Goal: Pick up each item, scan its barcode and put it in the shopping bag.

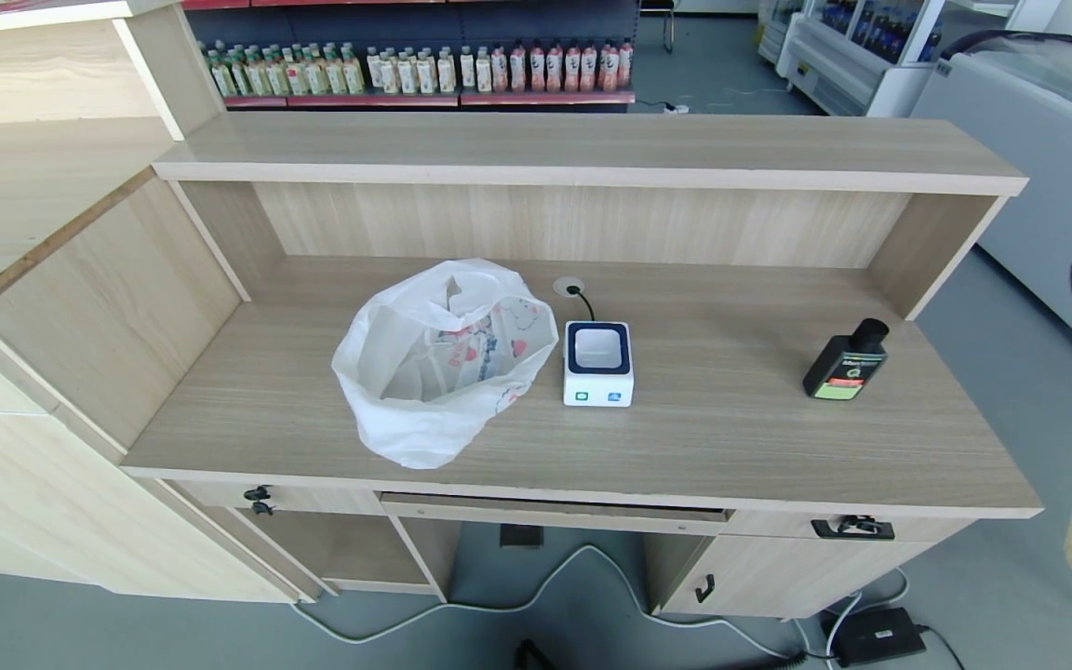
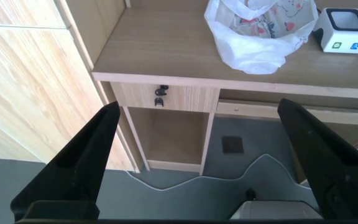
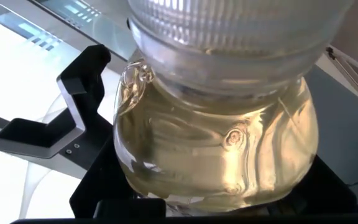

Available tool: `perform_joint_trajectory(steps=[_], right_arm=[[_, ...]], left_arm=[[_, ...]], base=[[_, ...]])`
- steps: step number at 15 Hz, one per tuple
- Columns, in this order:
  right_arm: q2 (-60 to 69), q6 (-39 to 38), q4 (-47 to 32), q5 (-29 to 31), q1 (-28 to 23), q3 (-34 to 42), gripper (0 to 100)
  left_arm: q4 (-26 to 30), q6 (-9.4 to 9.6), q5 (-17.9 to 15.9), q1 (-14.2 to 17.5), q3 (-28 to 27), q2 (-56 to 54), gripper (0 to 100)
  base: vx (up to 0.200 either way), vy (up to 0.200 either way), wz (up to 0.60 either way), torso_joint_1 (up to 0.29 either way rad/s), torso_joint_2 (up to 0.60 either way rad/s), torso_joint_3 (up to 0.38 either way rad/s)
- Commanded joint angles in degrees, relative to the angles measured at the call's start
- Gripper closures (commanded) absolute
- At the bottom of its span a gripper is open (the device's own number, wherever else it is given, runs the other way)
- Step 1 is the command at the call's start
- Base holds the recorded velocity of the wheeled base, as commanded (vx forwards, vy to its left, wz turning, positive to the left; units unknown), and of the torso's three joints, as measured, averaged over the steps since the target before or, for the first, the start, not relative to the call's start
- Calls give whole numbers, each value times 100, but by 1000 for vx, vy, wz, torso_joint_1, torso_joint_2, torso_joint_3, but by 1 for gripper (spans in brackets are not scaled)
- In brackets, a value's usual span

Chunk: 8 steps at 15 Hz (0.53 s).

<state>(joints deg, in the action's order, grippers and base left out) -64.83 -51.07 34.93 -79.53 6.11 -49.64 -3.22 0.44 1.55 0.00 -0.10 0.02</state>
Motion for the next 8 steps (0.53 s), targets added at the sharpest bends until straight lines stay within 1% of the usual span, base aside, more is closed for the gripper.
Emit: perform_joint_trajectory(steps=[1,8], right_arm=[[58,0,5,-1,4,60,100],[93,0,5,8,-4,86,100]], left_arm=[[-3,0,3,0,1,-2,0],[-3,0,-5,0,1,-2,0]], base=[[0,0,0,0,0,0],[0,0,0,0,0,0]])
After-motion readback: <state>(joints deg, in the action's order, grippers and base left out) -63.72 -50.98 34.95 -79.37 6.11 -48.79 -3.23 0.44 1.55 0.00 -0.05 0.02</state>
